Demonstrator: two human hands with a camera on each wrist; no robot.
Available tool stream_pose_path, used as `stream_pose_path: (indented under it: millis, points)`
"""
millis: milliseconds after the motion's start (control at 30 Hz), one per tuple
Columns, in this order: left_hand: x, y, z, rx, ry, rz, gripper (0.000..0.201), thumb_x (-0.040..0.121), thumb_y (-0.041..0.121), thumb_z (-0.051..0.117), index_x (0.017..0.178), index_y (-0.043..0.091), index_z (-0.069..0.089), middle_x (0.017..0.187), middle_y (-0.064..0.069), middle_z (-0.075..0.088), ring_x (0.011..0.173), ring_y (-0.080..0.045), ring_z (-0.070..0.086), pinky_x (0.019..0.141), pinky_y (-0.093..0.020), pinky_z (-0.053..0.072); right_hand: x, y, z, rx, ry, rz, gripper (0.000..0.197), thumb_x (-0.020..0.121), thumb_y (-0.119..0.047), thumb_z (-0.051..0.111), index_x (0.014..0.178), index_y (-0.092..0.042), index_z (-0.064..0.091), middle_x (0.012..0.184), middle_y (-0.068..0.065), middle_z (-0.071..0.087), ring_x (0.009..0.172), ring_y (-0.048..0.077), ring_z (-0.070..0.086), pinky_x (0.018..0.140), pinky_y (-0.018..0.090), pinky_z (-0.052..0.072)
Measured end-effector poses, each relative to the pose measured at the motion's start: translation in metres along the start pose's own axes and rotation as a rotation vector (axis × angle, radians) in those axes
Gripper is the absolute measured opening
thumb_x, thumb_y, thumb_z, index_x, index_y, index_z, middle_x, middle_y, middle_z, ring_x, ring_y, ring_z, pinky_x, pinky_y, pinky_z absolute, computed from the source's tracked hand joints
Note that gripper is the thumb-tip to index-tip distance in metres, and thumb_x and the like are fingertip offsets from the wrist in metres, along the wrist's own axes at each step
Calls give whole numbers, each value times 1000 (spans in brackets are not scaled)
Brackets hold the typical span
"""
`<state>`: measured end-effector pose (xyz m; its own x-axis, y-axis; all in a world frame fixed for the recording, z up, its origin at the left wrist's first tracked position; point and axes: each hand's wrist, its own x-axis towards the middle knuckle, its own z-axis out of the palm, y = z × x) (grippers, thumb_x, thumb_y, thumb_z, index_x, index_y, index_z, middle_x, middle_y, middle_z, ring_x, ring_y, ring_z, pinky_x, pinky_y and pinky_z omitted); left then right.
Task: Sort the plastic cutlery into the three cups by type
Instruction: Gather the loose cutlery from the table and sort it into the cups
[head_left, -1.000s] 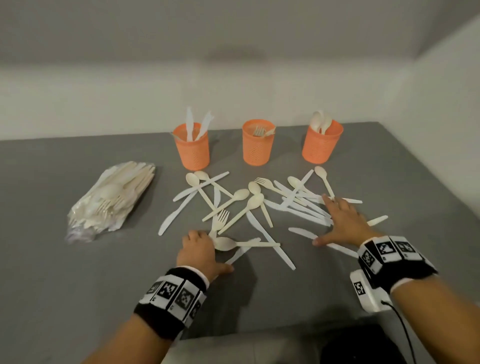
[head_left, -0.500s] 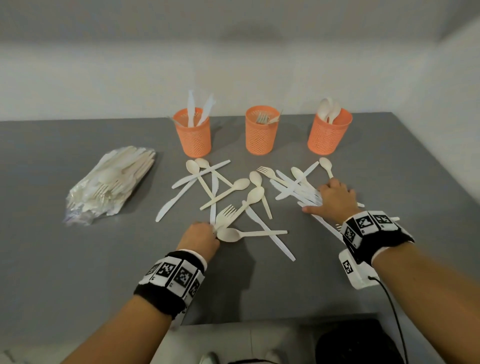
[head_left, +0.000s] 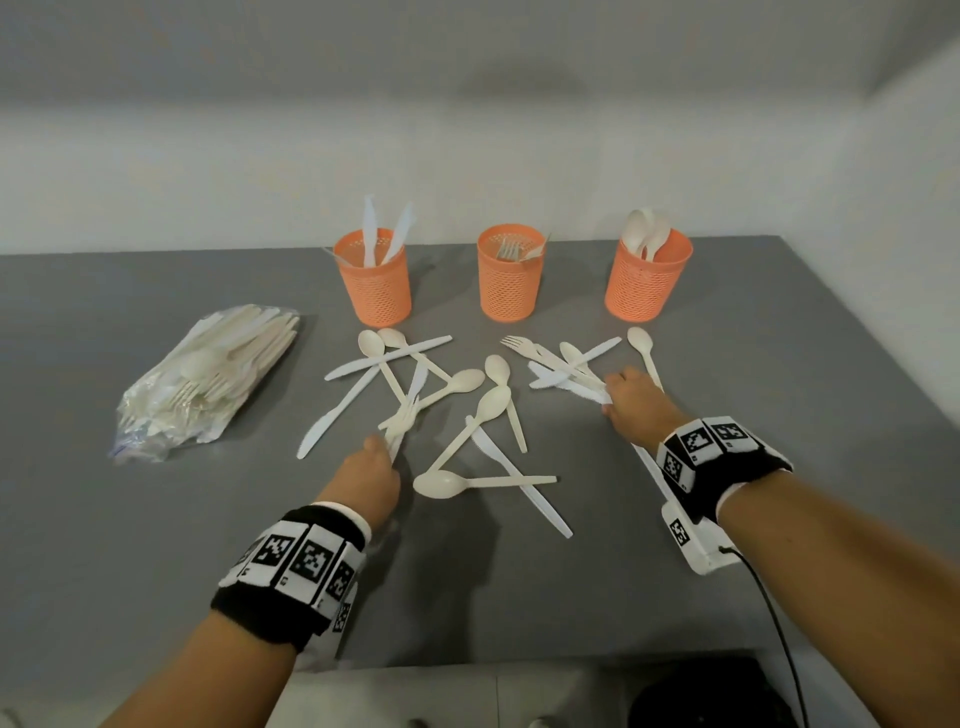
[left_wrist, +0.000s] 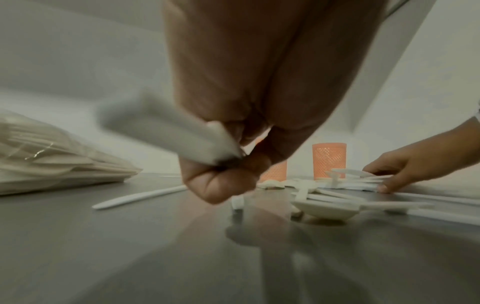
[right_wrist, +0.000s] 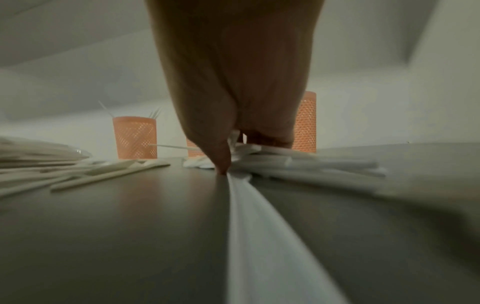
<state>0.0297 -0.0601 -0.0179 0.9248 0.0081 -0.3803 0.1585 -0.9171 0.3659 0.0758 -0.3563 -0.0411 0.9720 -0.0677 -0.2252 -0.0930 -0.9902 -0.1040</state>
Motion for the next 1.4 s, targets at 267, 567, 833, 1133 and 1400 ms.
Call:
stream_pose_path:
  millis: [267,567,833,1133,1400]
  points:
    - [-7,17,-3,-112,62,90,5,94,5,35,97,1,36,75,-10,45,67,-25,40,62,-29,30,5,-3,-1,-223,-16,-108,29,94,-6,42,122,-1,43,128,18,45,117,32,45,95,34,35]
    - [-4,31,-10,-267,151,138,8,93,6,36,85,3,35,64,-3,40,53,-15,35,46,-24,24,8,-12,-35,-81,-122,-128,9,96,-11,40,102,-5,43,102,17,53,91,29,51,74,33,33]
    - [4,64,-6,-591,187,251,38,96,28,42,61,18,31,59,2,37,54,-15,36,56,-31,29,-9,-27,-85,491,-284,-7,16,99,-18,39,84,-14,45,74,0,49,58,11,42,54,23,36]
    - [11,119,-5,-1010,-52,162,48,83,58,53,64,15,50,52,1,43,47,-14,39,48,-24,36,-56,-89,-77,654,-115,-155,28,98,-11,37,74,-15,50,66,2,51,58,13,46,62,27,41]
    - [39,101,-2,-1271,-125,-71,28,74,37,61,80,10,64,74,-8,66,73,-26,63,75,-35,50,-71,-125,-50,579,-83,-247,66,87,-9,52,145,-7,21,141,13,36,126,30,44,102,36,38]
